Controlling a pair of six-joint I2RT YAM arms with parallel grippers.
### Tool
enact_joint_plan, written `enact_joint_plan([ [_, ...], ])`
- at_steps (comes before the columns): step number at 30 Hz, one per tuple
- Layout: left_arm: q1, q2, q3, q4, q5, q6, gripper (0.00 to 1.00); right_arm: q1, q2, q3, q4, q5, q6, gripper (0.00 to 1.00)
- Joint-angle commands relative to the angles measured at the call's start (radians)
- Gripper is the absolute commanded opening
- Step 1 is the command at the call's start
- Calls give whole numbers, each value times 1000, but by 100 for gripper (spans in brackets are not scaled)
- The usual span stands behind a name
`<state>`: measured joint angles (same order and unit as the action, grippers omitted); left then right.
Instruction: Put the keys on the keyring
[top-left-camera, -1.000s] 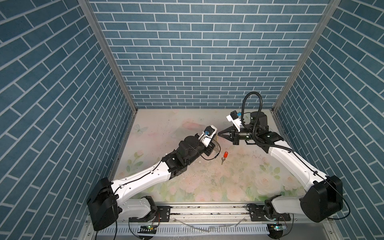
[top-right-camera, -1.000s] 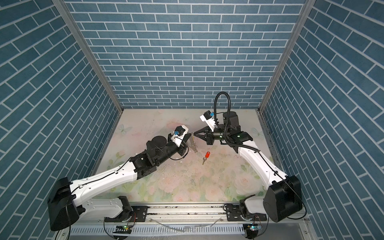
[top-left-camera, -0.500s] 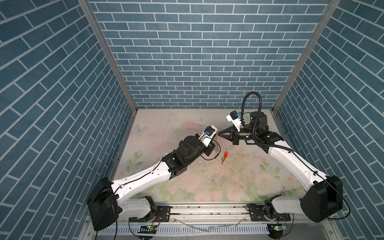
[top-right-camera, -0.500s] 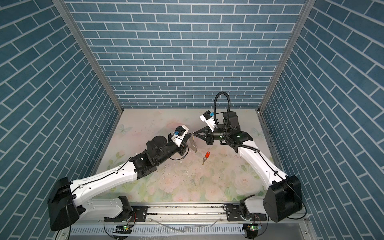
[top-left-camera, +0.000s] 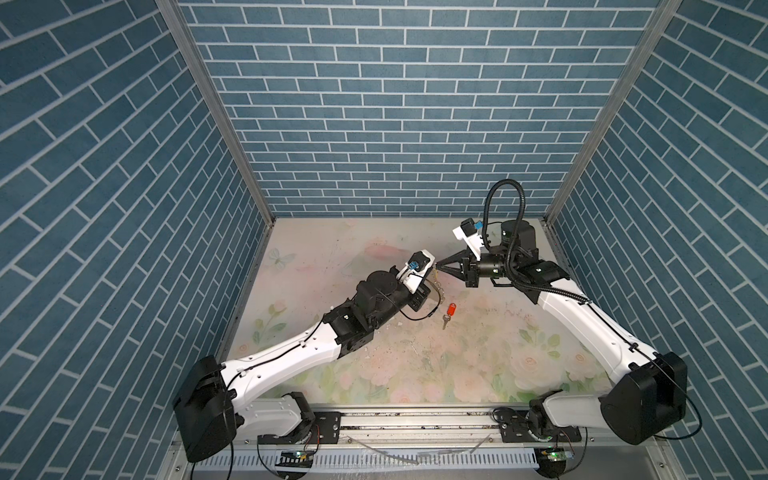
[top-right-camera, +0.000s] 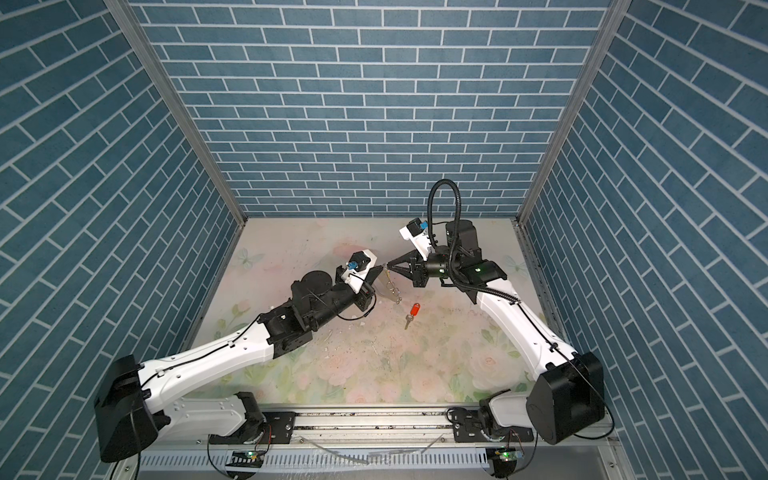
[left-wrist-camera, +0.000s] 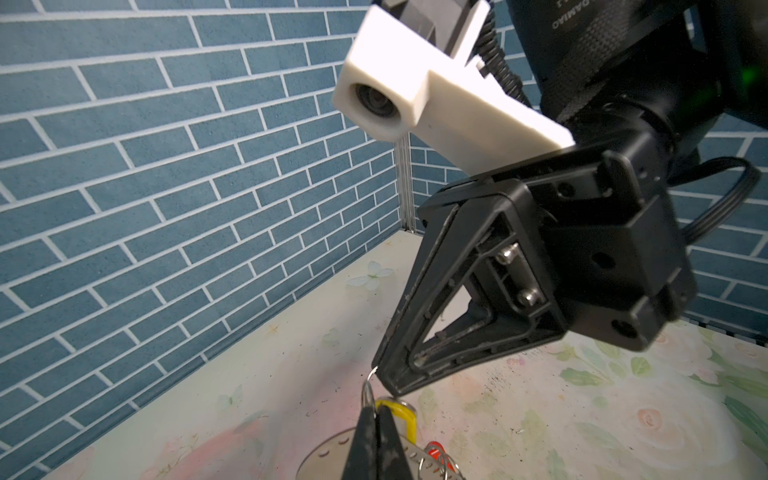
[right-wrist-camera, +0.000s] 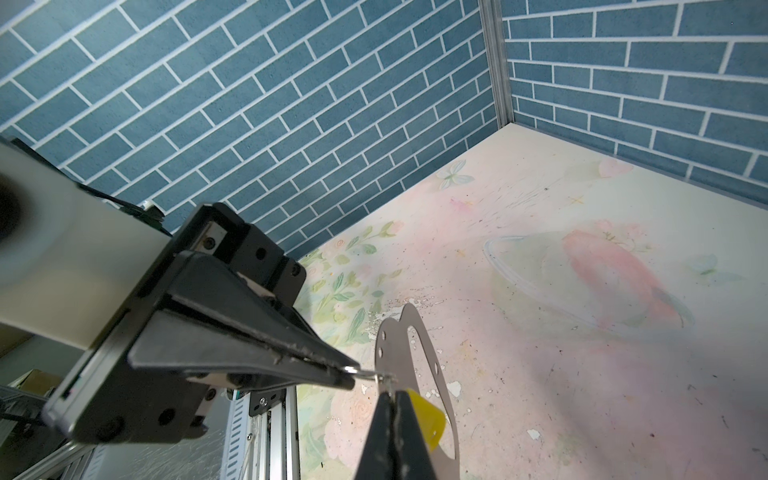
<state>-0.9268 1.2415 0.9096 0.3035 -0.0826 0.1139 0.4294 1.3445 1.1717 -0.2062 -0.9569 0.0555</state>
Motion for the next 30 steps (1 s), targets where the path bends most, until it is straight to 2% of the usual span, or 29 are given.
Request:
enact_joint_plan([
  [1,-11,-29,-11,16,87,12,0,-1,19,64,20,43,13,0],
  [20,-12,-37,-34,54,146,41,0,-3,79,151,-70,1,57,0],
  [30,-12,-52,-57,92,135,41,0,-3,83,155,-141,24,27,0],
])
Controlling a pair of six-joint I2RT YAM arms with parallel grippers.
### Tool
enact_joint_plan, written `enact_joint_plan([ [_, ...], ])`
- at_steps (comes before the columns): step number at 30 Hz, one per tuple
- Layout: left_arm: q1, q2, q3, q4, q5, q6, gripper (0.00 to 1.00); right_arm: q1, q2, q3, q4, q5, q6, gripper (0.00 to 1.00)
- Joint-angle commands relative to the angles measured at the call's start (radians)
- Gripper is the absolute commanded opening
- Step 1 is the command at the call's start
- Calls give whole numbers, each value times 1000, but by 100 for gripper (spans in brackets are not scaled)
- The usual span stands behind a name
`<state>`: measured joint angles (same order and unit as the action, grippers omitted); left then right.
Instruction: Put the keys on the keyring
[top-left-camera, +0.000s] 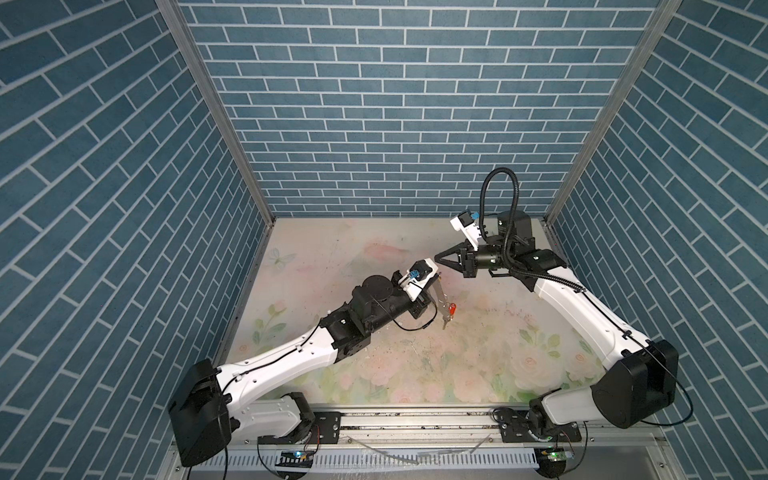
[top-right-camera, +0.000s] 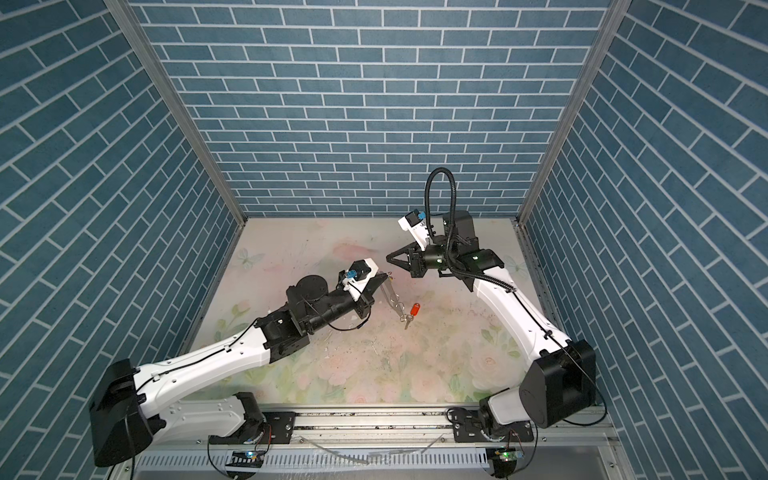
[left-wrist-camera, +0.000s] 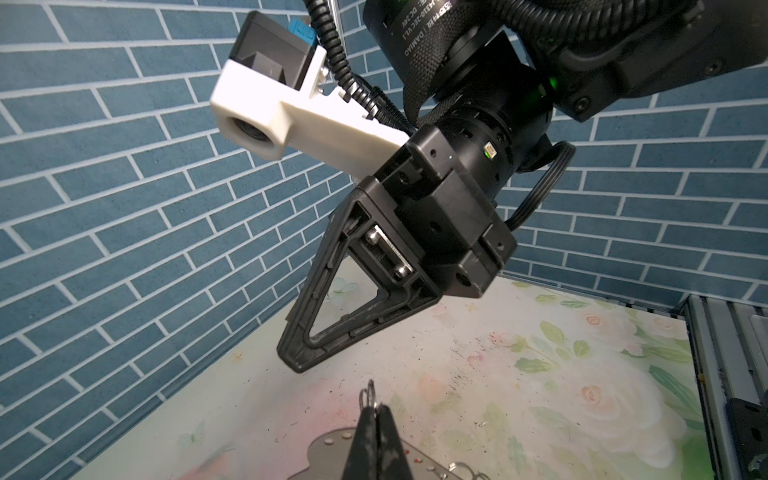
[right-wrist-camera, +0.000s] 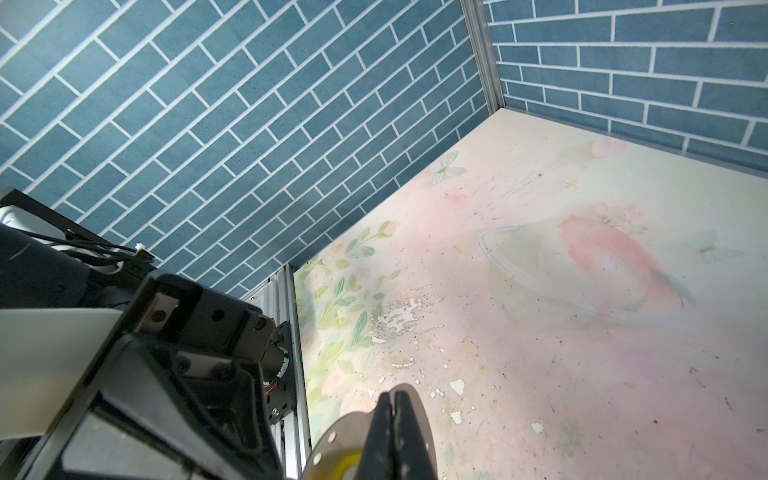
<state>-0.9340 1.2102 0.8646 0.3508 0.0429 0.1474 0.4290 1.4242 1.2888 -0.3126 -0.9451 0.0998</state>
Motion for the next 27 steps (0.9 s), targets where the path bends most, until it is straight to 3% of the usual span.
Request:
enact_joint_plan([
  [1,-3,-21,-11,45,6,8,0,-3,1,37,-35,19,-17,0],
  [10,5,-33,-73,167,-34,-12,0,-15,-43,-13,5,159,14,0],
  [16,119,-8,-7,132,63,-151,0,-16,-94,-45,42,286,40,24],
  [20,256,15,34,165,297,-271,0,-23,-121,-34,61,320,46,30],
  [27,516,145,83,619,833,-616,0,-27,-95,40,94,240,62,35],
])
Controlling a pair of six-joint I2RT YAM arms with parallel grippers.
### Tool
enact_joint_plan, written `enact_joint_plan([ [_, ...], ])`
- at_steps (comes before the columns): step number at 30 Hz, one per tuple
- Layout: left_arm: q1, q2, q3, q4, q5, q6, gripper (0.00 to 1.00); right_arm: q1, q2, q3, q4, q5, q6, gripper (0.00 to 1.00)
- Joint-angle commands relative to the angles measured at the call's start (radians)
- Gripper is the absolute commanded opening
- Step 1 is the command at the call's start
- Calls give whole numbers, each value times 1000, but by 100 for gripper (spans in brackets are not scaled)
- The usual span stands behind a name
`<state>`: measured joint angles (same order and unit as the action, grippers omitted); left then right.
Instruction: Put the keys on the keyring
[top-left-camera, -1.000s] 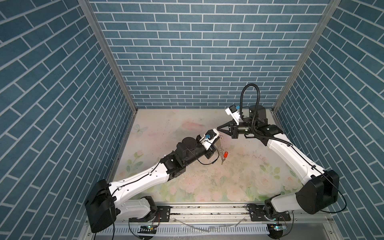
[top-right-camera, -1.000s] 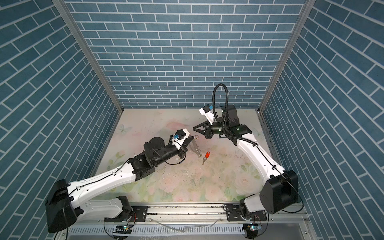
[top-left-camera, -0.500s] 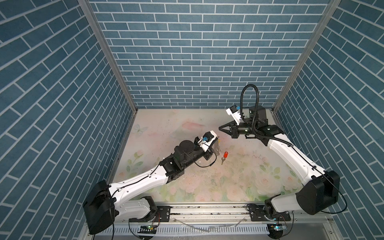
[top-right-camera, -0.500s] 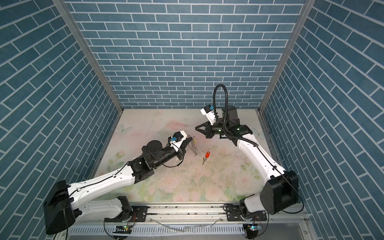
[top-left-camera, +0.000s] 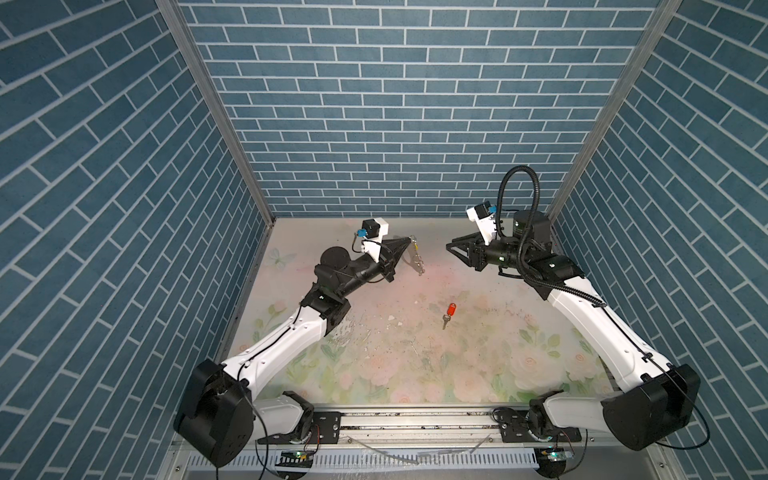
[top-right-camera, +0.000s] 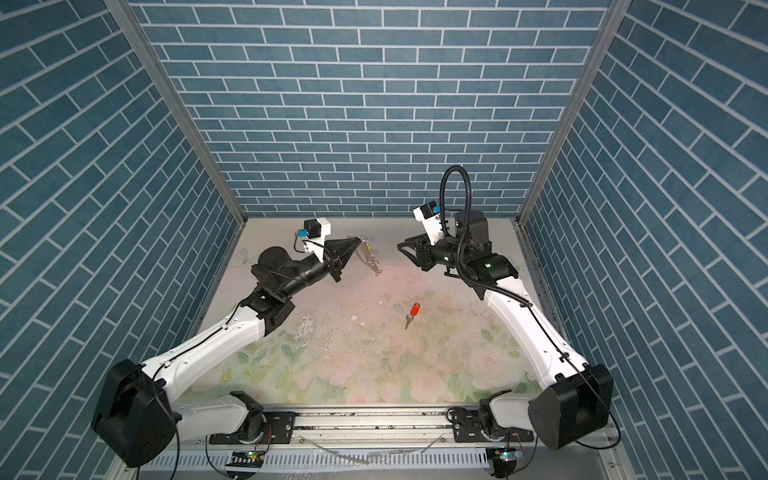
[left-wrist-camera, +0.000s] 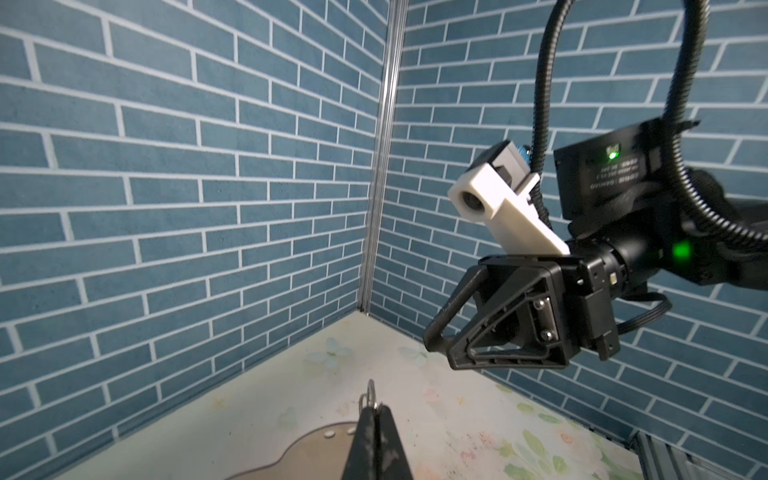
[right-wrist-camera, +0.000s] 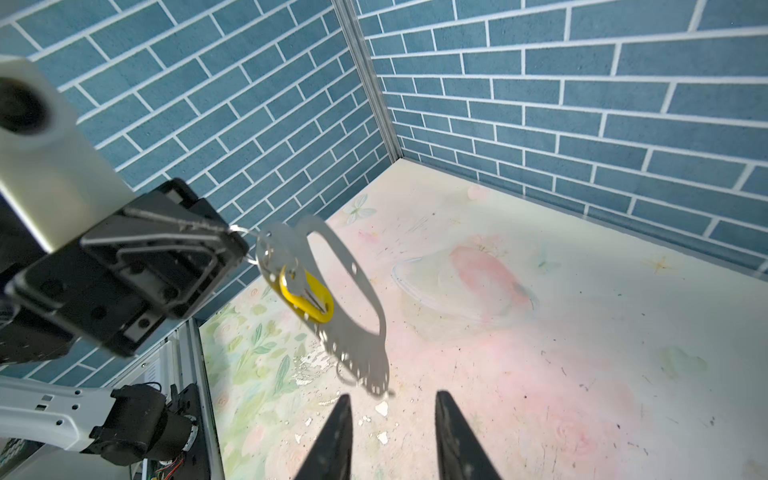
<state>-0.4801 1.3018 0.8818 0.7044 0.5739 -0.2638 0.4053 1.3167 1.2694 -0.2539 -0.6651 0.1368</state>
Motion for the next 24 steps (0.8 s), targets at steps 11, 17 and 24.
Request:
enact_joint_plan([
  [11,144,386,368,702,565,-705,0,3,101,187,175,-219,93,16],
  [17,144,392,366,701,548,-700,0,5,109,219,276,-251,172,11],
  [24,138,383,354,701,543,-699,0,35,158,268,299,-257,191,10],
])
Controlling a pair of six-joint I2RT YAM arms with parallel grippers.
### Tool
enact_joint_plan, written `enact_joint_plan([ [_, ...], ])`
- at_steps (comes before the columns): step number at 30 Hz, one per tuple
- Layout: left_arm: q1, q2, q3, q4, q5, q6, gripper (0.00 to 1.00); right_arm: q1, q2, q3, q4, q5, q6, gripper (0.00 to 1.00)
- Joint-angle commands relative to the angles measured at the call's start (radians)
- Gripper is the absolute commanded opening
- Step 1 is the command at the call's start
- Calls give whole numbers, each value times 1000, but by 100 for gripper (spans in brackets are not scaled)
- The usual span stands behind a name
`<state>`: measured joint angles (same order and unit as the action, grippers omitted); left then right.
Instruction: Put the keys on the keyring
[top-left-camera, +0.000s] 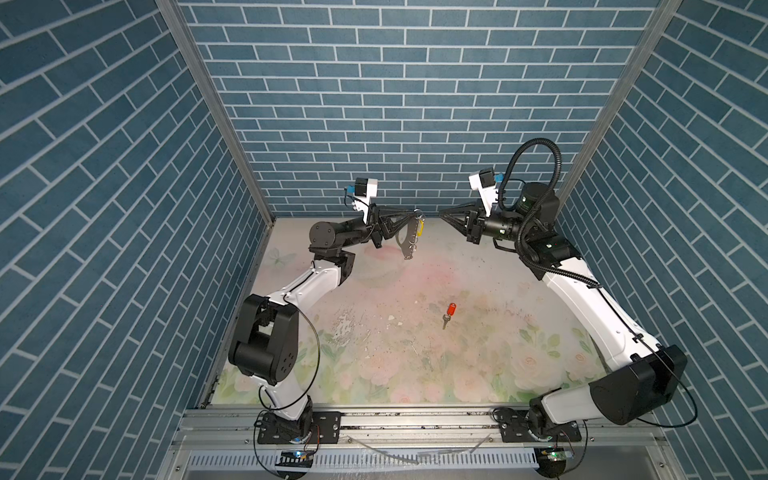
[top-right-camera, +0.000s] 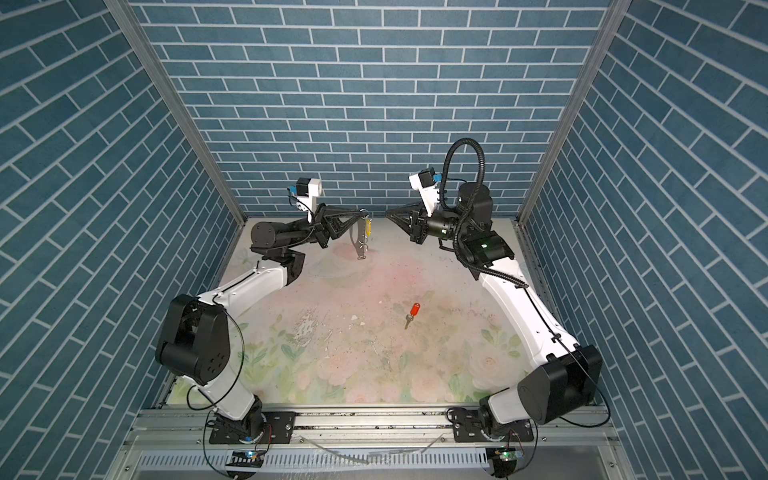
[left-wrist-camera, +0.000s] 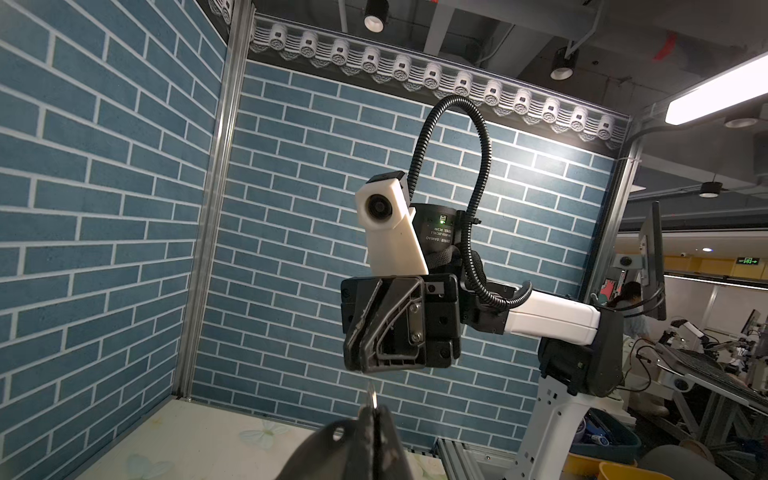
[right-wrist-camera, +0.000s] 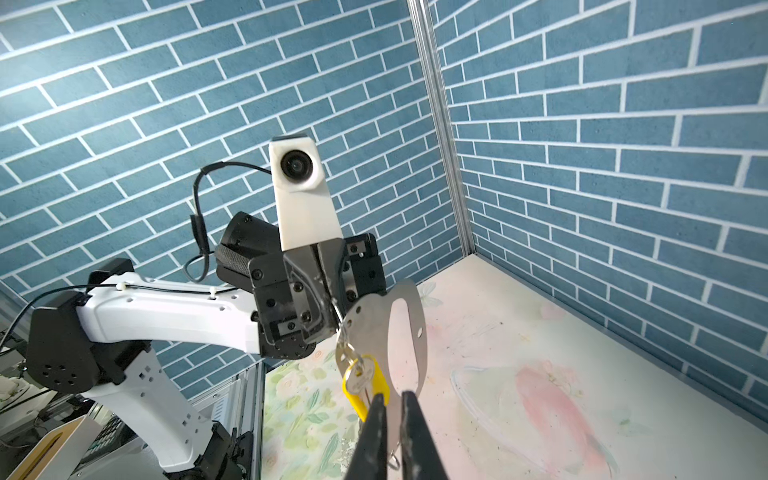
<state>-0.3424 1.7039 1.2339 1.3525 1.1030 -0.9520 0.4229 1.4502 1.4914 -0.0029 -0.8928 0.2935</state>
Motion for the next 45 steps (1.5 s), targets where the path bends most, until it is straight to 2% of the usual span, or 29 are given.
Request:
enact_joint_plan([
  [1,0,-19,0,53,14,-11,0,24,32,51,50,-29,38,10],
  [12,-1,-33,-22,53,3,3,0,82,61,50,76,14,52,10],
  [28,-7,-25,-20,53,8,9,0,144,103,49,69,16,55,9],
  [35,-7,-23,-21,53,4,13,0,157,82,40,-13,49,-2,7],
  [40,-7,-24,-28,53,0,18,0,159,38,18,-101,206,-58,7],
  [45,-7,-25,-31,53,-6,23,0,159,-11,-22,-123,397,-63,11],
])
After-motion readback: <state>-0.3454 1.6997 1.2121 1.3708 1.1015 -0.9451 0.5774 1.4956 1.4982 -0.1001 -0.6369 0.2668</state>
